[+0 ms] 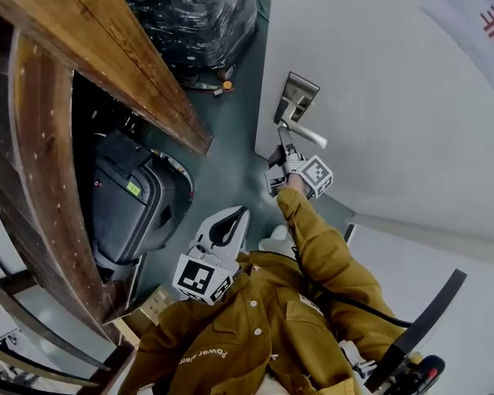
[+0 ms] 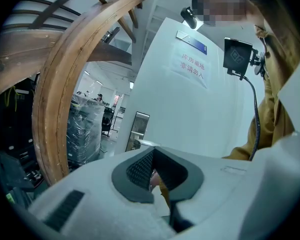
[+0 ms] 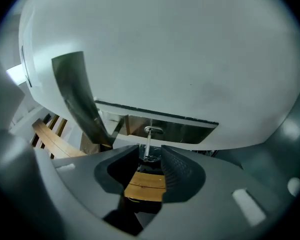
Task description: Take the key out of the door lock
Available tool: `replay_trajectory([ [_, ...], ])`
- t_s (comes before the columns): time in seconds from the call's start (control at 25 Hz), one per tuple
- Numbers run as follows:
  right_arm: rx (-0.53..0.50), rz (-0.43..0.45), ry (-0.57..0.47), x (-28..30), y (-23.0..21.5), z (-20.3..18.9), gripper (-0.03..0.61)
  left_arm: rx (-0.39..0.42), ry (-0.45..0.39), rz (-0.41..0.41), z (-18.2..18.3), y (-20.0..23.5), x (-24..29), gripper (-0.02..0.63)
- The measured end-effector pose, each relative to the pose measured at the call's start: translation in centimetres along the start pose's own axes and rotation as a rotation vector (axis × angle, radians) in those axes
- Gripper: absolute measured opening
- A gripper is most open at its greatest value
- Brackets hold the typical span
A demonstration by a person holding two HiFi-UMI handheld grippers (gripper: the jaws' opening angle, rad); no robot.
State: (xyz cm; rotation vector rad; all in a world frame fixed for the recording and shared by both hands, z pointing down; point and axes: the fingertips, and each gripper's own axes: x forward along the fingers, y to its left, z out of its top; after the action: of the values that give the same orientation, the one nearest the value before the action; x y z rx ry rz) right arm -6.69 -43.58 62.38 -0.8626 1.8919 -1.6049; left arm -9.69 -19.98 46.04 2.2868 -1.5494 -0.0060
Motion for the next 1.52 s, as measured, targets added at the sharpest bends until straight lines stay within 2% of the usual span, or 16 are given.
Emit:
replay_trajectory([
  [0.08, 0.016, -0.009, -0.001, 0.7, -0.3, -0.1, 0.105, -0.003, 0.001, 0.000, -0.1, 0.5, -0.3, 0.002],
  [0.2, 0.047, 0.022, -0.005, 0.9, 0.1, -0.4, 0.029, -0.004, 0.000, -0.006, -0.1, 0.9, -0.4, 0.002],
  [0.36, 0.096, 0.065, -0.012, 0.6, 0.9, -0.6, 0.028, -0.001, -0.003, -0.021, 0.1, 0.6, -0.2, 0.002],
  [0.8, 0.040, 0.053, 0.049, -1.2, 0.7, -1.8, 0.034, 0.003, -0.011, -0.024, 0.2, -1.1, -0.5, 0.002],
  [0.84, 0.044, 0.063, 0.049, -1.1, 0.7, -1.9, 0.049, 0.005, -0.011, -0.023, 0.2, -1.1, -0.6, 0.002],
  [1.04, 0.080, 0.075, 0.040, -1.2, 0.9, -2.4, 0.028, 0.036, -0.018, -0.017, 0.6, -0.8, -0.4, 0.002],
  [1.16, 0.070, 0.063, 0.046, -1.6, 0.9, -2.7, 0.028, 0.150, -0.043, 0.001, 3.4, 0.7, 2.2, 0.002],
  [1.32, 0.053, 0.058, 0.050, -1.8, 0.8, -2.9, 0.028, 0.304, -0.131, 0.001, 10.9, 1.9, 8.3, 0.002],
  [1.44, 0.049, 0.061, 0.056, -1.7, 0.9, -2.9, 0.028, 0.351, -0.210, -0.053, 15.7, 0.9, 12.7, 0.002],
  [1.52, 0.043, 0.051, 0.069, -1.6, 0.8, -3.1, 0.029, 0.362, -0.213, -0.075, 17.1, 0.6, 14.9, 0.002],
])
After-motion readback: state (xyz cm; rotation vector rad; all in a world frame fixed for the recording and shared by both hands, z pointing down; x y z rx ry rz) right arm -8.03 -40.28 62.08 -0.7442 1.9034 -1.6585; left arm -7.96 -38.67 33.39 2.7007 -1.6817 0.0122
